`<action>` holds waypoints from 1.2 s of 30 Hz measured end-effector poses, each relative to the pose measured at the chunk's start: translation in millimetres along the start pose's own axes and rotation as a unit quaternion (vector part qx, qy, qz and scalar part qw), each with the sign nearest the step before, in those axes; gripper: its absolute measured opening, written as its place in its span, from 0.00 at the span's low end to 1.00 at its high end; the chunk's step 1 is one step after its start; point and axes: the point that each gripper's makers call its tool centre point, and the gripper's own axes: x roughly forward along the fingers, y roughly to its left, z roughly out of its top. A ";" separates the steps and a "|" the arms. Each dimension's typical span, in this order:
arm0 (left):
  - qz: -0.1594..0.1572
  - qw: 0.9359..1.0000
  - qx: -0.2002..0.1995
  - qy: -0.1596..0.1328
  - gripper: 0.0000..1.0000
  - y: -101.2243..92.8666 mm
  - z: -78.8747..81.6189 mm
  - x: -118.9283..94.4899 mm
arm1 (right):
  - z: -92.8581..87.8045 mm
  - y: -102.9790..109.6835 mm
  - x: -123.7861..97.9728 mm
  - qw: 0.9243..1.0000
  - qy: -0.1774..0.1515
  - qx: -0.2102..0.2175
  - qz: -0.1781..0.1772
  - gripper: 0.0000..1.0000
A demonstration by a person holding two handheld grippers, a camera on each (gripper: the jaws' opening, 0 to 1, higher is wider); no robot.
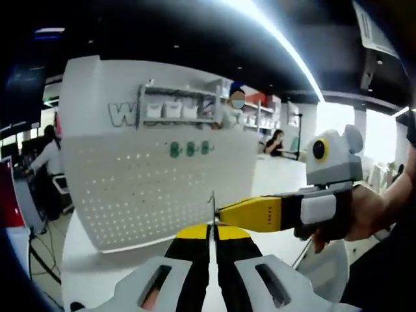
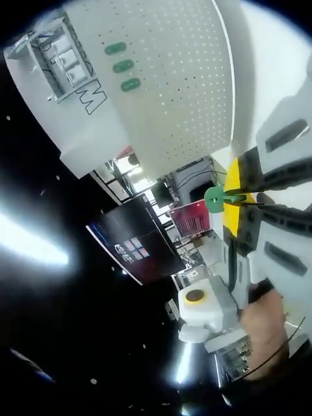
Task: Insert the hook assembly into the mounting plate slot until the hook locks in place.
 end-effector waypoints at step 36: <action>-0.021 0.998 -0.052 -0.032 0.07 -0.2 -8.2 2.5 | 10.4 -15.6 -5.4 1.000 -0.008 0.014 -0.023 0.01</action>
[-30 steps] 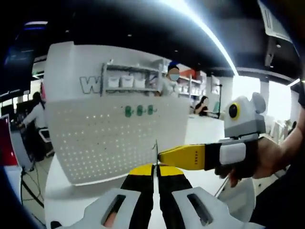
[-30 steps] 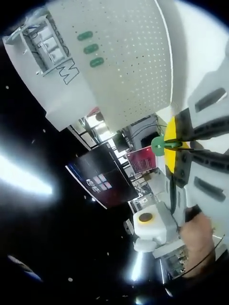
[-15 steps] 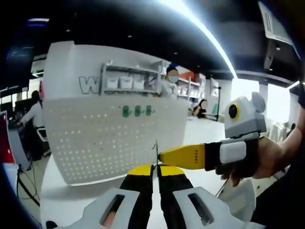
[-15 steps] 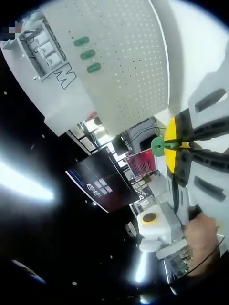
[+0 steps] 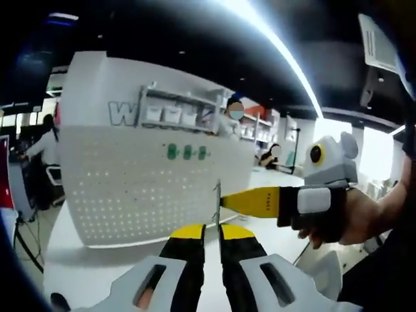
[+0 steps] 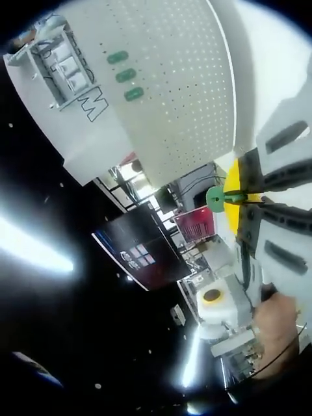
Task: Insert the hook assembly into the mounting plate slot until the hook locks in place.
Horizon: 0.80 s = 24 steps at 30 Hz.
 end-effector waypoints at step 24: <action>-0.004 0.998 -0.053 -0.012 0.65 6.6 5.8 3.6 | 45.1 -47.4 12.2 0.997 -0.033 -0.060 -0.039 0.01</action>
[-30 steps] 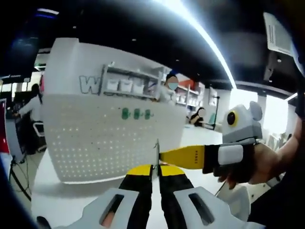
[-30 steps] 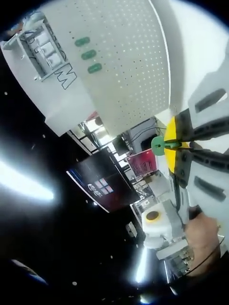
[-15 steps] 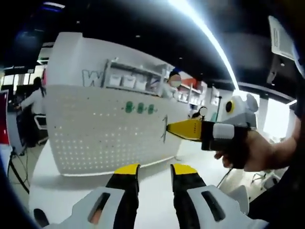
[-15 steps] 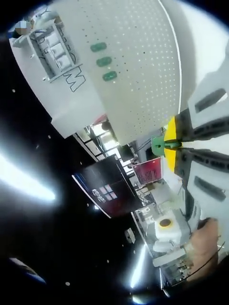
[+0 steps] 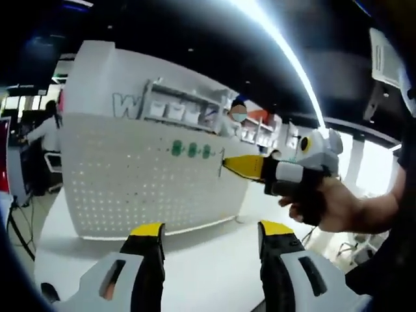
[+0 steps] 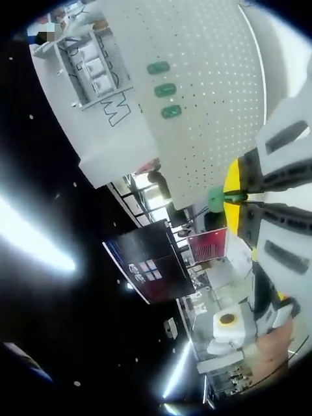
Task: Insert the hook assembly into the mounting plate slot until the hook locks in place.
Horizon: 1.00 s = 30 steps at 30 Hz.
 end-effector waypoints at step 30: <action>0.007 1.000 0.024 -0.004 1.00 7.6 -1.3 15.3 | 18.1 -66.8 27.8 0.997 -0.037 -0.024 -0.059 0.01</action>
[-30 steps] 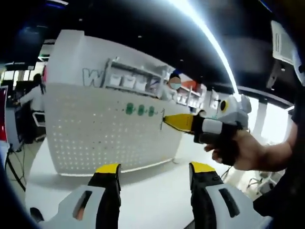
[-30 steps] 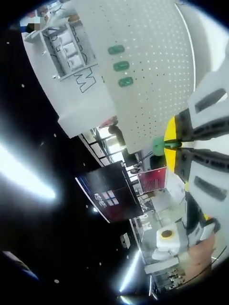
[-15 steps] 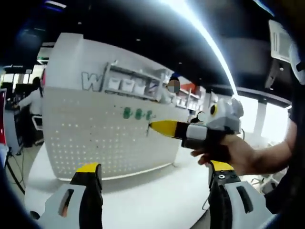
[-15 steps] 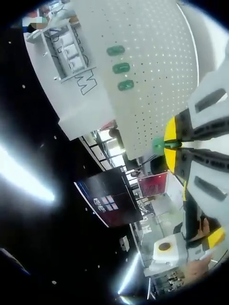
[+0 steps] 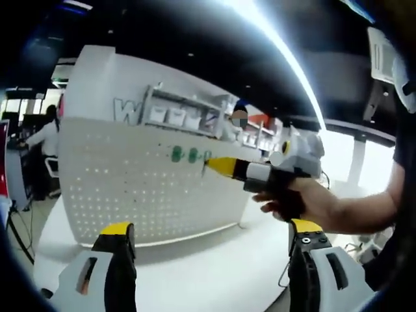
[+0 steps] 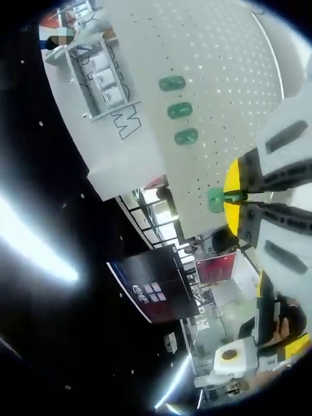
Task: Insert the hook assembly into the mounting plate slot until the hook locks in place.
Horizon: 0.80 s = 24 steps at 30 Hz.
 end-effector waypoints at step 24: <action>-0.004 0.999 -0.008 0.036 1.00 4.0 -18.7 7.6 | 42.4 -111.6 9.5 0.989 -0.044 -0.078 -0.117 0.01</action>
